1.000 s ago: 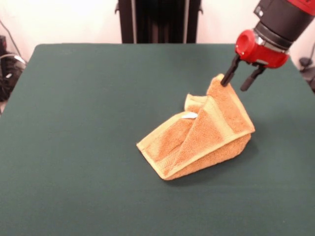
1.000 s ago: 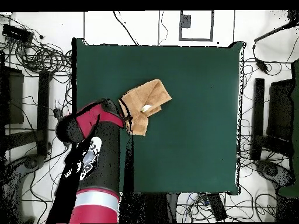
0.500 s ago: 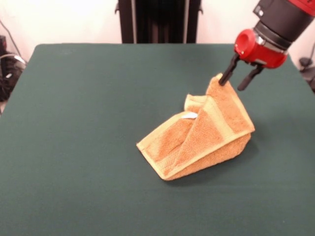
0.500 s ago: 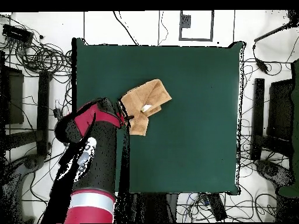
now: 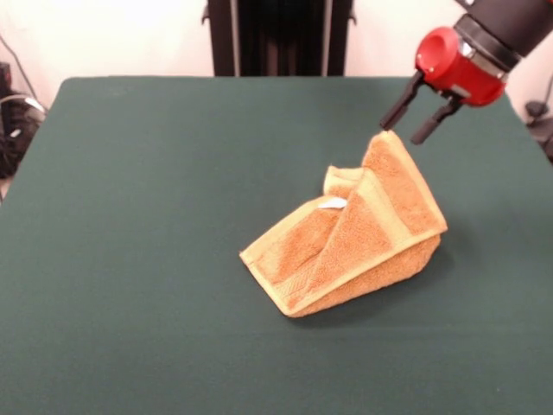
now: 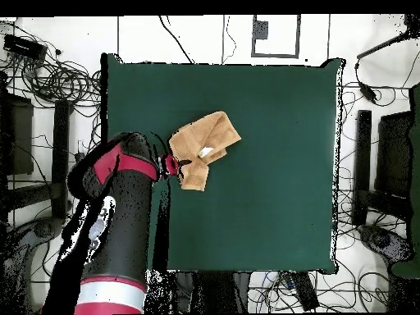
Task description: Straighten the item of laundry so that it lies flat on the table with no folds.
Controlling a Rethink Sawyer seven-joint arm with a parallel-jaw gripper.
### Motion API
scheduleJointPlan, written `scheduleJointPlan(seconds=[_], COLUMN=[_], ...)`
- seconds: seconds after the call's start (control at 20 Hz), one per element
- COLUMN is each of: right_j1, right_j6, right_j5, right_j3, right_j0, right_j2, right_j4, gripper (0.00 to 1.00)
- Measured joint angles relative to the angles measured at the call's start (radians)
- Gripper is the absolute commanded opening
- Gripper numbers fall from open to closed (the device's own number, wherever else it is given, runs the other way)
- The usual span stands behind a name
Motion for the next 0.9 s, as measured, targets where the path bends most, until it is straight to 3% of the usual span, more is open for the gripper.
scheduleJointPlan(seconds=[0.9], right_j1=[0.023], right_j6=[0.000], right_j5=[0.012], right_j3=[-0.027], right_j0=[0.013], right_j2=[-0.046], right_j4=[-0.069], gripper=[1.00])
